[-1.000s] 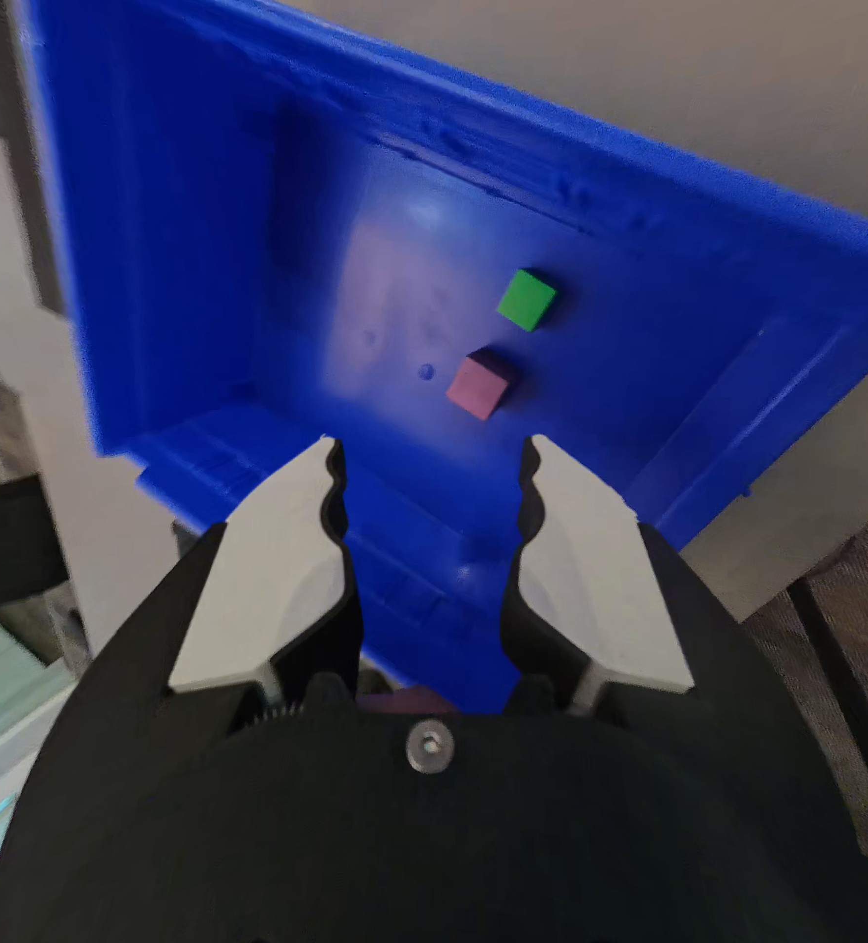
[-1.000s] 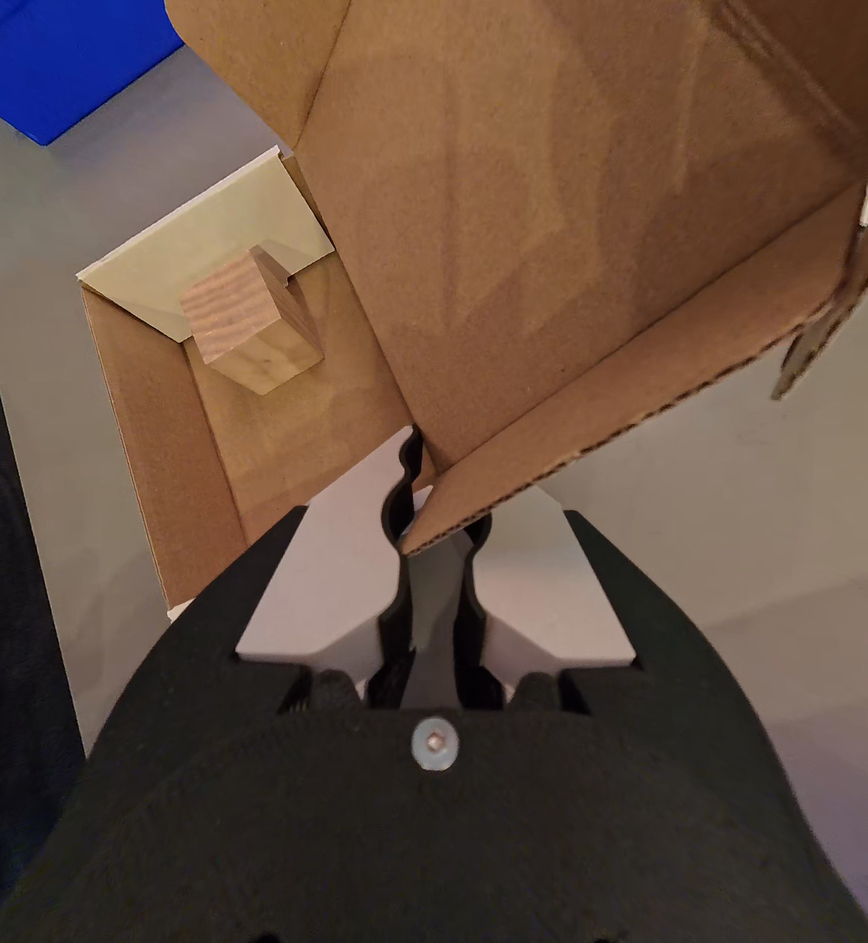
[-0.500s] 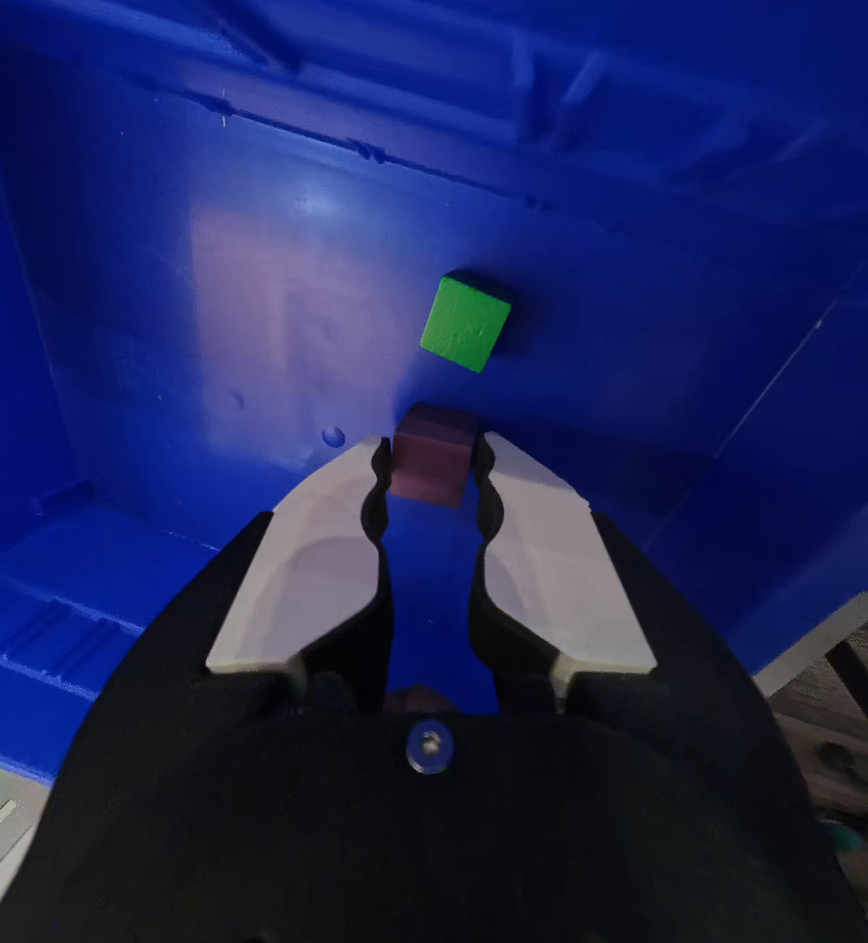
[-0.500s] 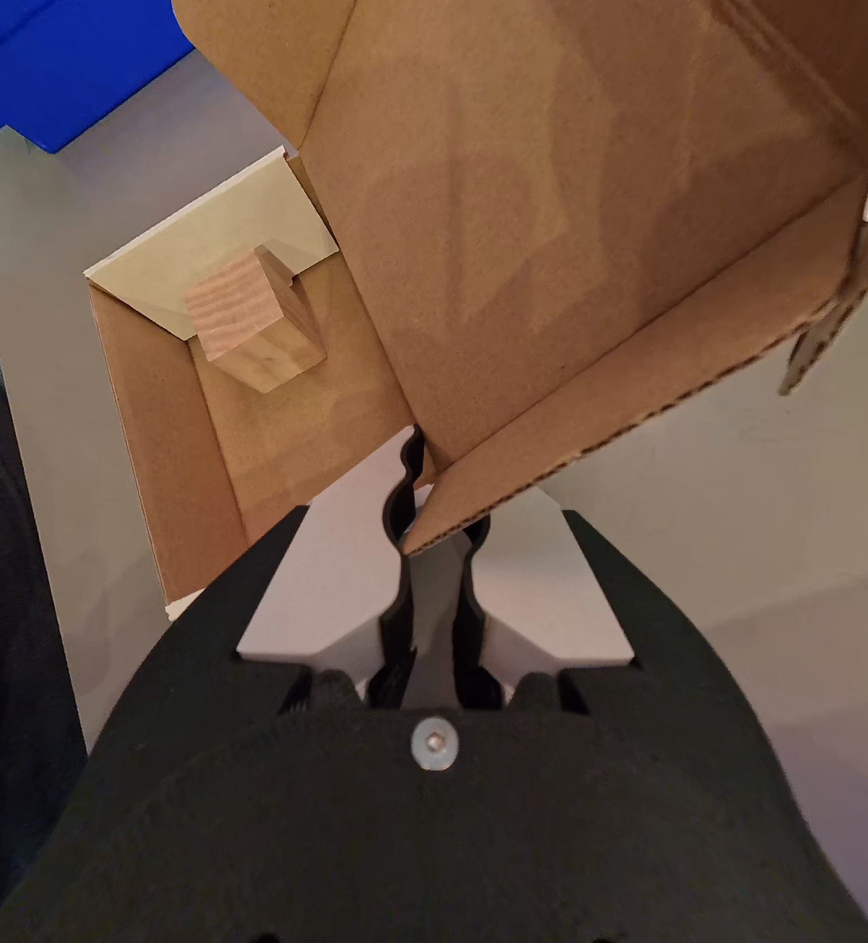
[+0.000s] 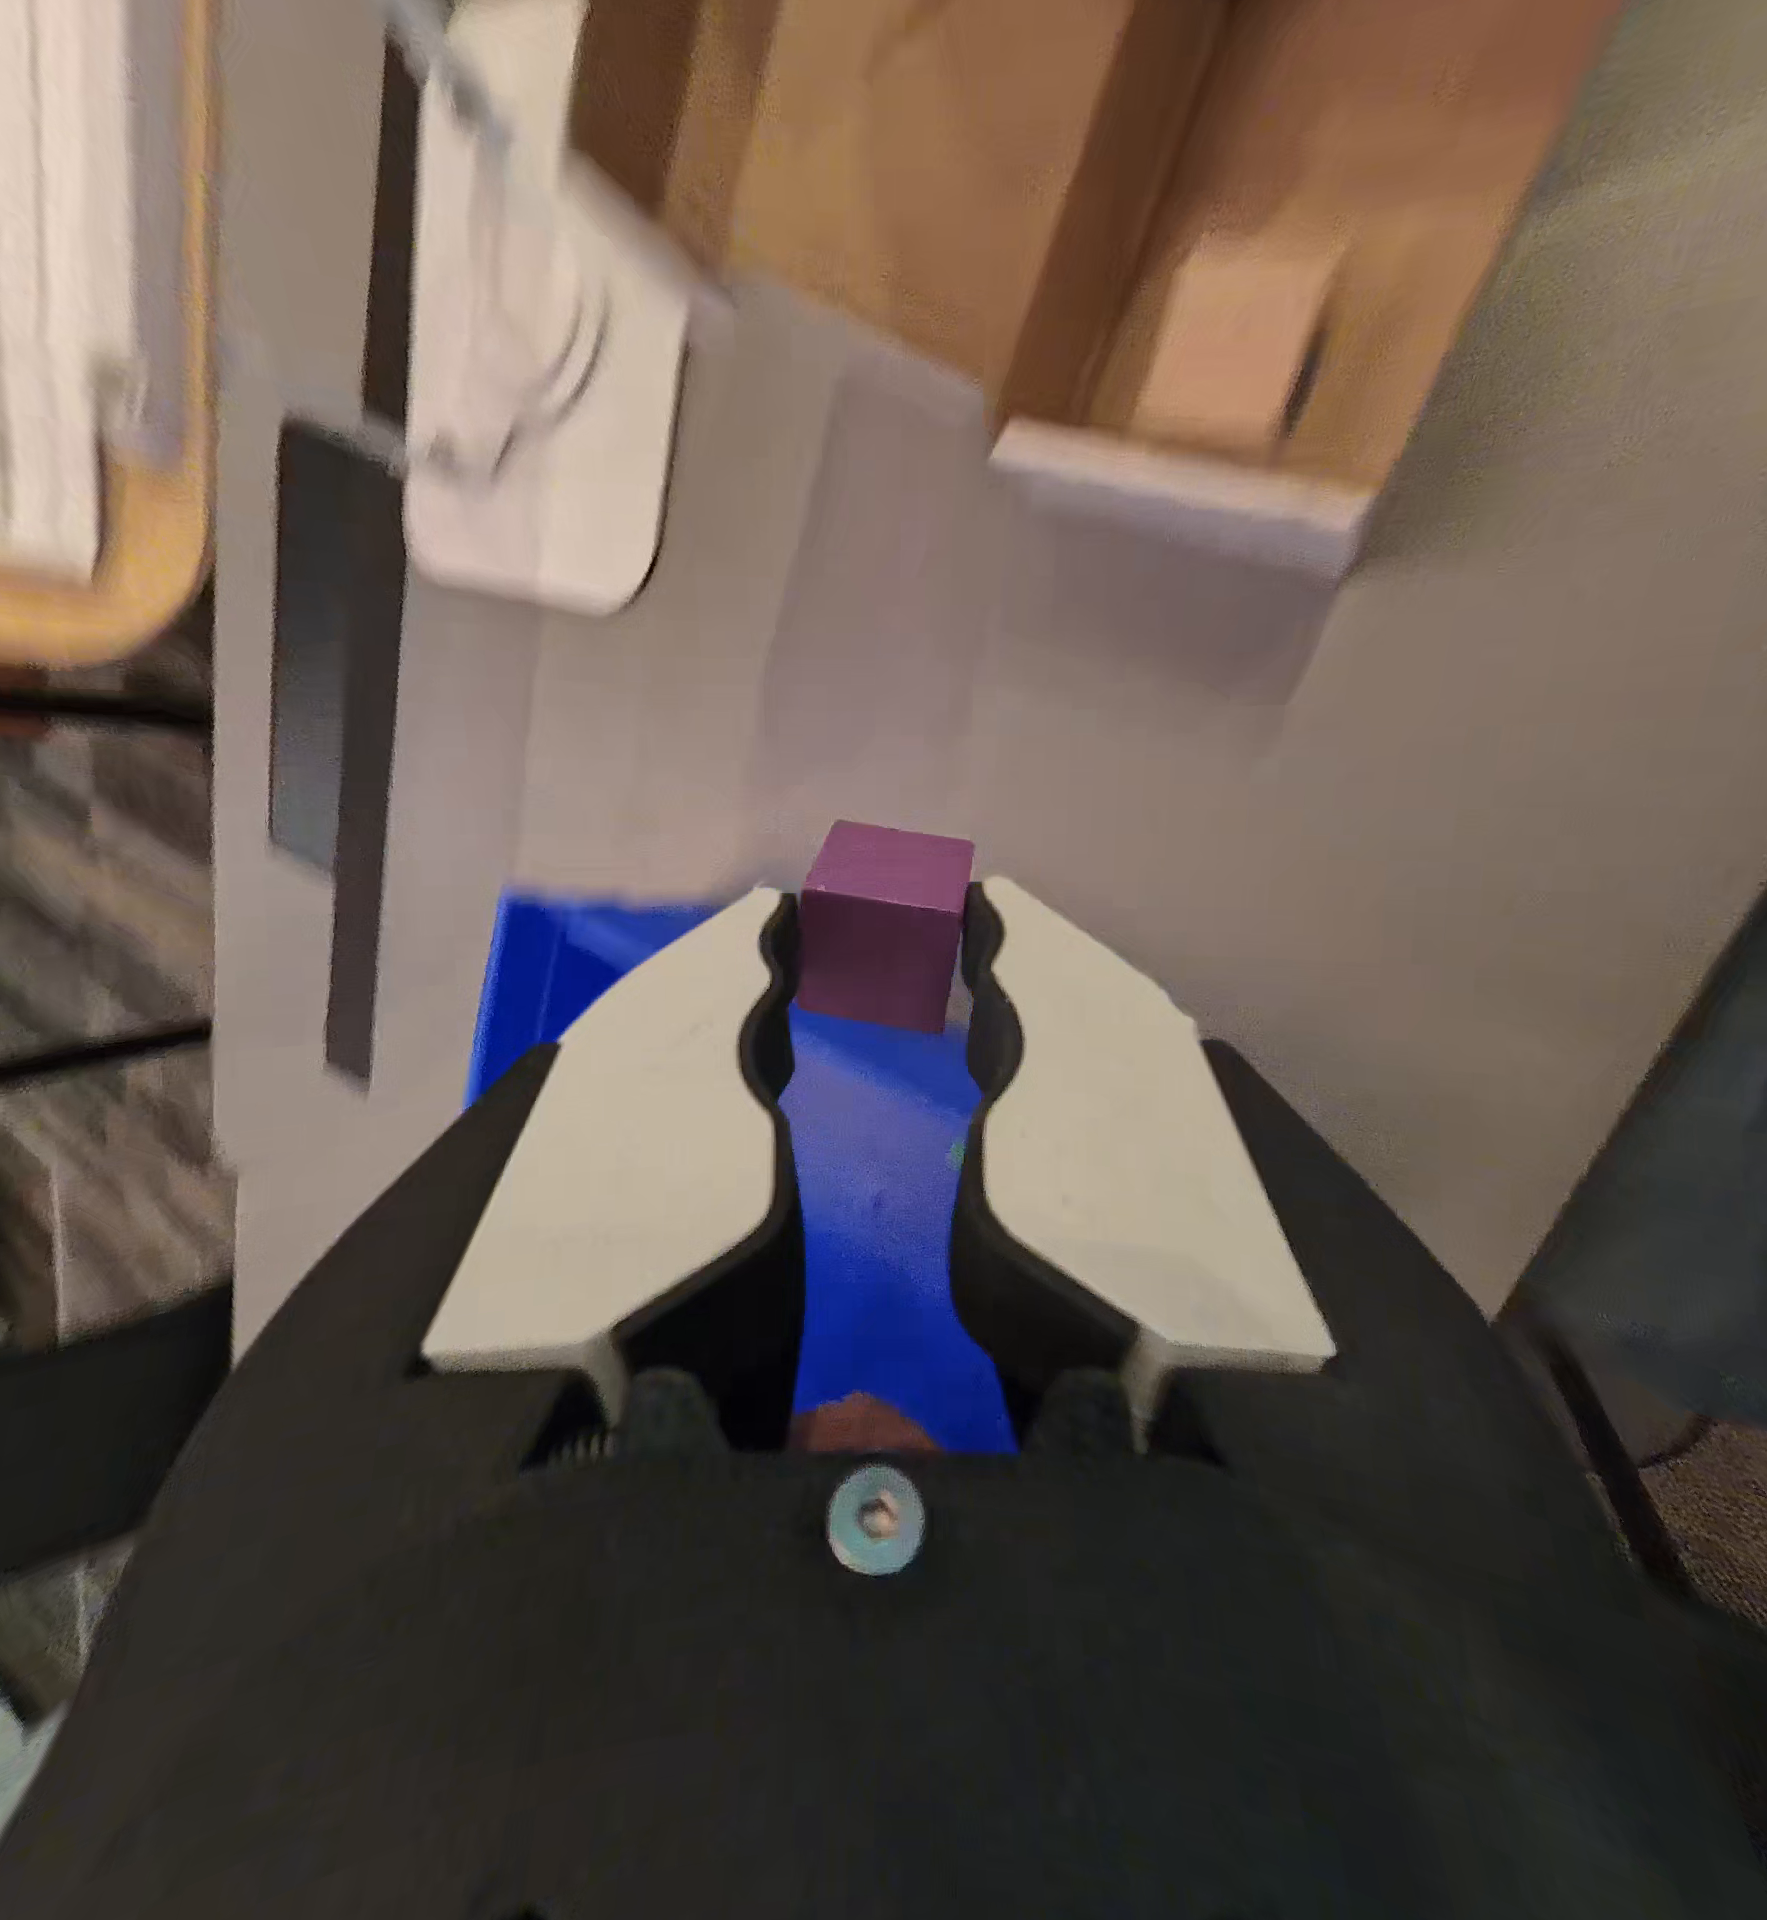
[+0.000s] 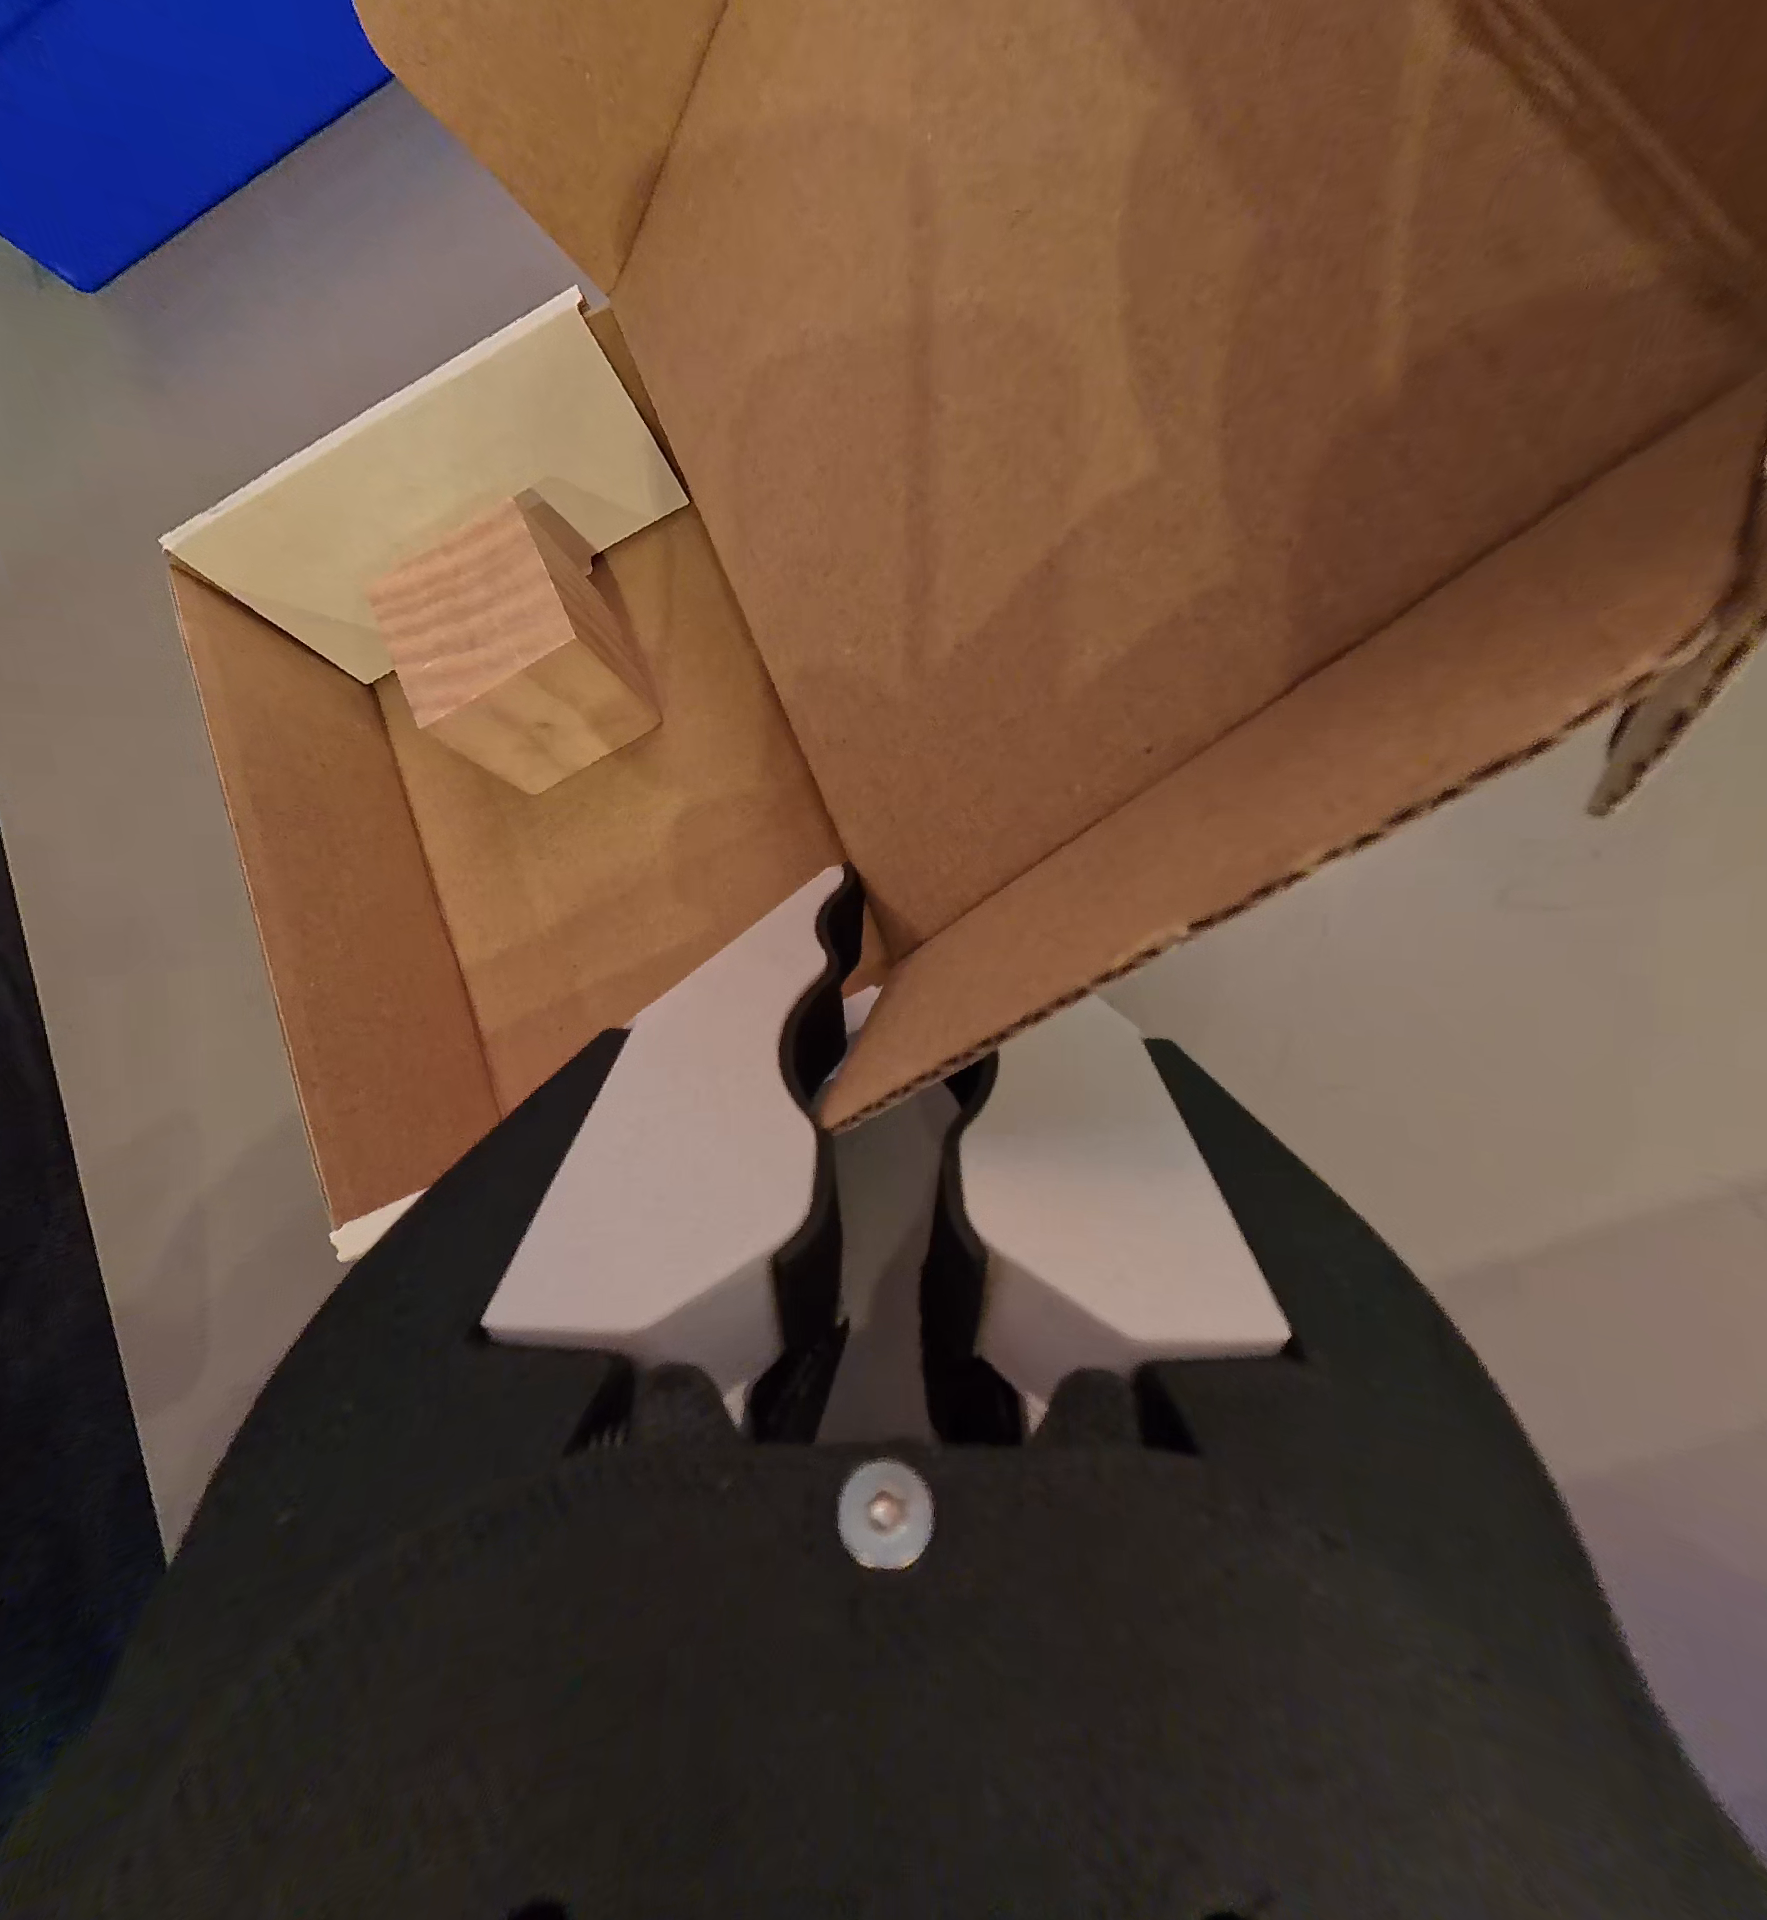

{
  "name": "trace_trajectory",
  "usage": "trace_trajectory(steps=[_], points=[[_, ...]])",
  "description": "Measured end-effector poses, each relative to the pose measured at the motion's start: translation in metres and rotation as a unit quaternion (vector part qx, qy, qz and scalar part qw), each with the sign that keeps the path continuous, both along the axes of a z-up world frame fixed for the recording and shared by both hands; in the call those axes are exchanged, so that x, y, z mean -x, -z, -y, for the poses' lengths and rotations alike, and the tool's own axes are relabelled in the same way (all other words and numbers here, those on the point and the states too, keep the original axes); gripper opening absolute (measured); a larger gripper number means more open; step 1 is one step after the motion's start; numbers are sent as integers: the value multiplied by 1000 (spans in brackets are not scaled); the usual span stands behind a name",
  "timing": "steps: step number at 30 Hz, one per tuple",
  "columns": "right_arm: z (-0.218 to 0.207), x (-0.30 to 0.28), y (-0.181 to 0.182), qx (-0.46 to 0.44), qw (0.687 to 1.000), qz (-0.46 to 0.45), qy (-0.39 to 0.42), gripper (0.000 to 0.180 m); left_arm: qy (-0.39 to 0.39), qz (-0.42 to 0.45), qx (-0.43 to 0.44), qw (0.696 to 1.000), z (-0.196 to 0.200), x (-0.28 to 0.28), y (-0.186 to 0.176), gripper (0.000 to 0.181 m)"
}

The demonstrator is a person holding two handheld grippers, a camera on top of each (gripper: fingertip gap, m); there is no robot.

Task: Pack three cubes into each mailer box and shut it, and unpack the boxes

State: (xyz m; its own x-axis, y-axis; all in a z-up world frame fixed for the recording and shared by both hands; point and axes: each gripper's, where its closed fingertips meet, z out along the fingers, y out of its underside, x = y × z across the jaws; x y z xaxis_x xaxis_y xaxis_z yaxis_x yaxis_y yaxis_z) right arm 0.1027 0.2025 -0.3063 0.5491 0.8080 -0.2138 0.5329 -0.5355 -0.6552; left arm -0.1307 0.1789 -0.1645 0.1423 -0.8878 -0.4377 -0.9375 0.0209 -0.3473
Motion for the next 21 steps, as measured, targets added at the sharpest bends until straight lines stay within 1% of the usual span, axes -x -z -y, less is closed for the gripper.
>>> trace_trajectory(steps=[1,6,9,11,14,21], points=[[0,0,0,-1,1000,-1,0,7,23,2,11,1000,9,-28,4,30],[0,0,0,-4,1000,-2,-1,7,102,-25,55,993,28,-135,46,30],[0,1,0,-4,1000,-5,-3,7,119,-61,92,987,25,-168,81,30],[0,1,0,-4,1000,-7,-3,6,123,-90,127,980,26,-178,103,30],[0,1,0,-6,1000,-10,-4,6,126,-115,155,973,27,-188,128,30],[1,2,-1,-6,1000,-16,-6,6,113,-158,178,965,24,-181,166,30]])
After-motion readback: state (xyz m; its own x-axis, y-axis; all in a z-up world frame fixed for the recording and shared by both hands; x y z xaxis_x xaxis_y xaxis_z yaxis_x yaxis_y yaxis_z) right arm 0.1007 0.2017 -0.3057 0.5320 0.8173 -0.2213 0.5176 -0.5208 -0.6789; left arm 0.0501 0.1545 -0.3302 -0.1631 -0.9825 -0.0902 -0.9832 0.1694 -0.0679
